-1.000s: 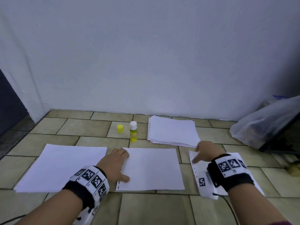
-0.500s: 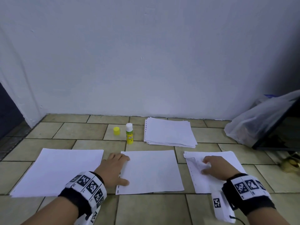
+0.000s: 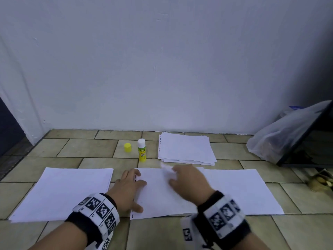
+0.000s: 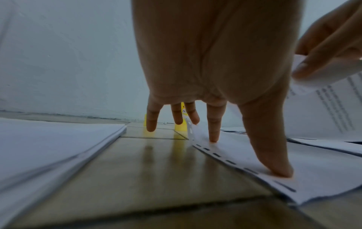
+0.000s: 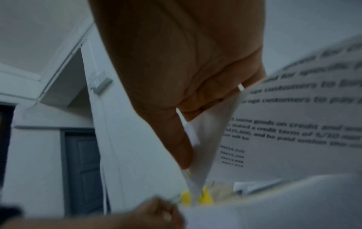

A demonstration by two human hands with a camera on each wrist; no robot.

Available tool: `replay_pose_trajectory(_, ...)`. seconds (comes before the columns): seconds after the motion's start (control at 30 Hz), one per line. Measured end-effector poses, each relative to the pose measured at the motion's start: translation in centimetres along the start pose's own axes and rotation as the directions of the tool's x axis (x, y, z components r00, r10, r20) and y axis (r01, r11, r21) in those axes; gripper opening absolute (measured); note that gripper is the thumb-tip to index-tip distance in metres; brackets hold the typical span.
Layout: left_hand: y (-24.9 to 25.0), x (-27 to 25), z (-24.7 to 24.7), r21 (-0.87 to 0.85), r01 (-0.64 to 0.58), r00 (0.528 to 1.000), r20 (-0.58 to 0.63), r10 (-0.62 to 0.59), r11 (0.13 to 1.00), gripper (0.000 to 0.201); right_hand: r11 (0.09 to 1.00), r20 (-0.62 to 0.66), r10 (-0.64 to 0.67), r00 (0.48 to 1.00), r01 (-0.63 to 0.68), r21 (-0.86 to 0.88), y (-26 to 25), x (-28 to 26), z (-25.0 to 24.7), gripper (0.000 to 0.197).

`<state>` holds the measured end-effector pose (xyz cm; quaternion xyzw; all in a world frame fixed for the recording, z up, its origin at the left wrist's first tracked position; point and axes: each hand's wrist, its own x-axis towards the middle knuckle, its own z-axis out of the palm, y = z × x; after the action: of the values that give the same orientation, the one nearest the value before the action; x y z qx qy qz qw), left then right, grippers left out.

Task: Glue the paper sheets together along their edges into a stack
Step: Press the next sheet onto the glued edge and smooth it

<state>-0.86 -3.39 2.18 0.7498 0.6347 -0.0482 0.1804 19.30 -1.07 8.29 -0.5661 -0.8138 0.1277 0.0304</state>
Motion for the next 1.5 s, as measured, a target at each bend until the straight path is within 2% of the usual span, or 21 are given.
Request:
replay_pose_trajectory(0.13,-0.2,0.1,0.3,-0.039,0.005,1.0,-0.011,-0.005,0.999,0.083,0.996,0.186,-0.071,0.98,0.061,0.058,-3.4,1.5,3.1,0.041)
replay_pose_trajectory(0.27,-0.8,0.0,0.4,-0.144,0.001,1.0,-0.012,-0.003,0.99,0.083,0.993,0.269,-0.058,0.961,0.028,0.113,-3.6,2.0,4.6,0.046)
replay_pose_trajectory(0.43,-1.7,-0.5,-0.2,-0.155,-0.05,0.999,-0.014,0.048,0.987,0.063,0.994,0.281,-0.053,0.958,0.025,0.103,-3.2,2.2,5.1,0.049)
replay_pose_trajectory(0.6,-1.9,-1.0,0.2,-0.125,-0.011,0.997,-0.076,0.002,0.992,0.063,0.997,0.277,-0.054,0.959,0.039,0.062,-3.4,2.3,6.0,0.051)
replay_pose_trajectory(0.77,-1.7,-1.6,0.2,-0.035,0.02,0.997,-0.073,-0.022,0.999,0.065,0.998,0.279,-0.052,0.959,0.038,0.056,-3.8,2.4,6.5,0.055)
replay_pose_trajectory(1.13,-1.7,-1.8,0.2,-0.05,0.046,0.997,-0.058,-0.048,0.998,0.063,1.0,0.314,-0.011,0.949,0.015,-0.011,-4.3,2.9,6.9,0.059)
replay_pose_trajectory(1.5,-1.7,-1.8,0.2,-0.06,0.037,0.996,-0.074,-0.042,0.998,0.064,1.0,0.327,-0.029,0.945,0.026,0.014,-4.3,2.7,6.6,0.06)
